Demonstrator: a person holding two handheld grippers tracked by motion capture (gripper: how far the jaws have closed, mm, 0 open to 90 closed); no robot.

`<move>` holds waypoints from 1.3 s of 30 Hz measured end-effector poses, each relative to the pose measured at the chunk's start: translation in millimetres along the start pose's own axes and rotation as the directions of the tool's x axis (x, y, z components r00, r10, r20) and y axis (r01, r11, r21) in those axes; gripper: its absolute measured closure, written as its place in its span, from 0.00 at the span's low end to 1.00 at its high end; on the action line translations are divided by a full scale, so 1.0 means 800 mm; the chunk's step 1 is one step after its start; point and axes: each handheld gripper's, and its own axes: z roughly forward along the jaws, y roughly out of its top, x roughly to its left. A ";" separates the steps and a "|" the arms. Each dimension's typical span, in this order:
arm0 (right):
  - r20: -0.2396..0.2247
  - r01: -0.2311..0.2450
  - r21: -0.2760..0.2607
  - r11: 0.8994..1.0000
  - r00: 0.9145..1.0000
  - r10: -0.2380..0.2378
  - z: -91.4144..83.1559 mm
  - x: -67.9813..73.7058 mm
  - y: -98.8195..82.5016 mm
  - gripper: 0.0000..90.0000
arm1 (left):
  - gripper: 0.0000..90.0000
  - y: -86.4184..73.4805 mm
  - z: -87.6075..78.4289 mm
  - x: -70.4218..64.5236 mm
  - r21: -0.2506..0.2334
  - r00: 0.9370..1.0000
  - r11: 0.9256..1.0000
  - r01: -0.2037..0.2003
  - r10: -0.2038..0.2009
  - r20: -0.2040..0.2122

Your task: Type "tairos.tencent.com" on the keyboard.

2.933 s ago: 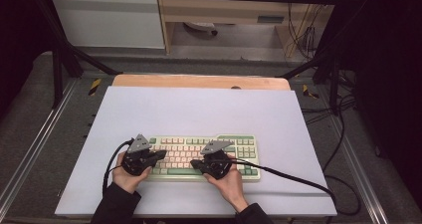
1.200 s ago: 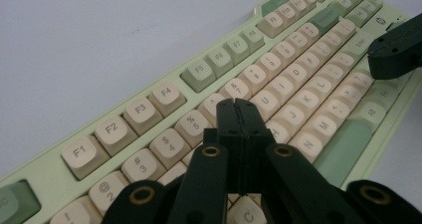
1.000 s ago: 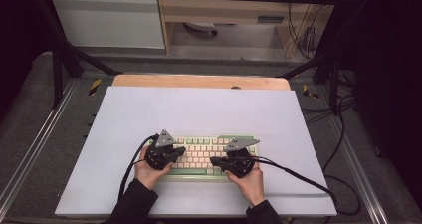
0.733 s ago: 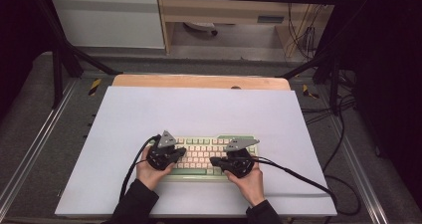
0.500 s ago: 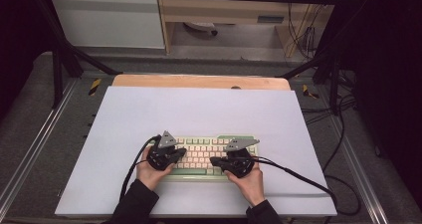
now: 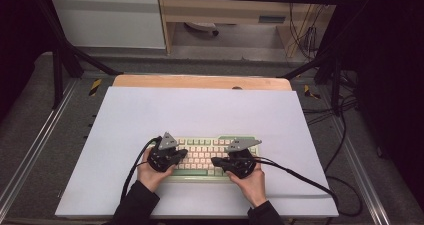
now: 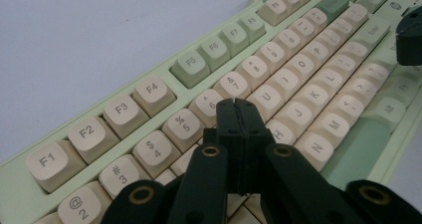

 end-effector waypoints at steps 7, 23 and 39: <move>0.003 0.000 -0.008 1.000 1.000 0.000 -0.003 0.000 0.002 1.00 | 1.00 0.001 -0.013 -0.002 -0.013 1.000 1.000 -0.013 0.013 0.011; 0.006 0.000 -0.009 1.000 1.000 0.000 -0.002 0.000 0.002 1.00 | 1.00 -0.017 -0.045 0.005 -0.020 1.000 1.000 -0.012 0.012 0.011; 0.000 0.000 0.021 1.000 1.000 0.000 0.011 -0.001 -0.004 1.00 | 0.99 -0.045 -0.062 0.020 -0.015 1.000 1.000 0.028 -0.028 0.000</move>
